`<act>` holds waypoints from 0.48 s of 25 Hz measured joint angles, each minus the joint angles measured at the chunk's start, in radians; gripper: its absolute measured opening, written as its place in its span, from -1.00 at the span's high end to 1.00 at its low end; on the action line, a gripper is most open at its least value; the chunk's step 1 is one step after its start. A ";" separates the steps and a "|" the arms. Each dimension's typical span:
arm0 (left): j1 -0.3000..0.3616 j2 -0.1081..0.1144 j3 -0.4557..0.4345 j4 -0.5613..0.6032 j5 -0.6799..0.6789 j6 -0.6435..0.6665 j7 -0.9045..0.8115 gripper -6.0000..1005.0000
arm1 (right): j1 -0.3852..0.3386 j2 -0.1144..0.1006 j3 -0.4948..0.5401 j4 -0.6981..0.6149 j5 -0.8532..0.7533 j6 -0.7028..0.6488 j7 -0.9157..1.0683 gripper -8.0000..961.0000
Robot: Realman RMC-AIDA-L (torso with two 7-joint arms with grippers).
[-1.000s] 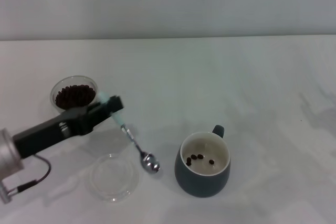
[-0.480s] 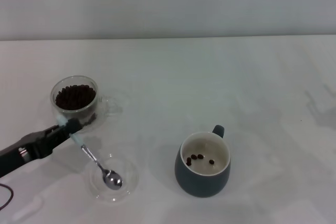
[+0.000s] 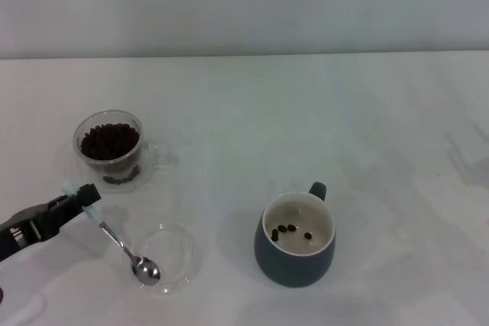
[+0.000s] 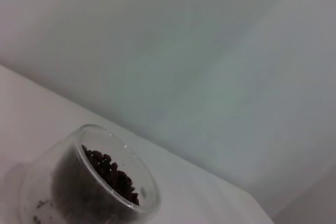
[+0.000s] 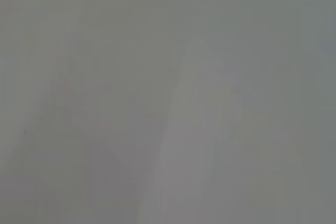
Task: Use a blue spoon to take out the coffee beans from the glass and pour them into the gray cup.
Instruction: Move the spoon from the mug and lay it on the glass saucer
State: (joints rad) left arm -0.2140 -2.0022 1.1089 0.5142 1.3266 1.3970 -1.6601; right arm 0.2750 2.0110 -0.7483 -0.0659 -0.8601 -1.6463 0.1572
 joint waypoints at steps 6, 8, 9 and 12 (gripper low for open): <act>-0.008 0.000 -0.008 -0.024 0.001 -0.004 0.004 0.72 | -0.001 0.000 -0.005 0.001 0.000 -0.006 0.002 -0.11; -0.009 -0.001 -0.008 -0.025 0.001 -0.009 0.004 0.73 | -0.001 0.000 -0.006 0.002 0.000 -0.006 0.002 -0.11; -0.009 -0.003 -0.009 -0.026 0.001 -0.013 0.005 0.73 | 0.000 0.001 -0.006 0.002 0.000 -0.006 0.002 -0.11; -0.014 -0.007 -0.009 -0.037 0.001 -0.024 0.003 0.73 | 0.000 0.001 -0.007 0.003 -0.001 -0.007 0.002 -0.11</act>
State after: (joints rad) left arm -0.2277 -2.0088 1.0995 0.4771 1.3277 1.3734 -1.6571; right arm 0.2746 2.0119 -0.7552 -0.0630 -0.8607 -1.6531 0.1593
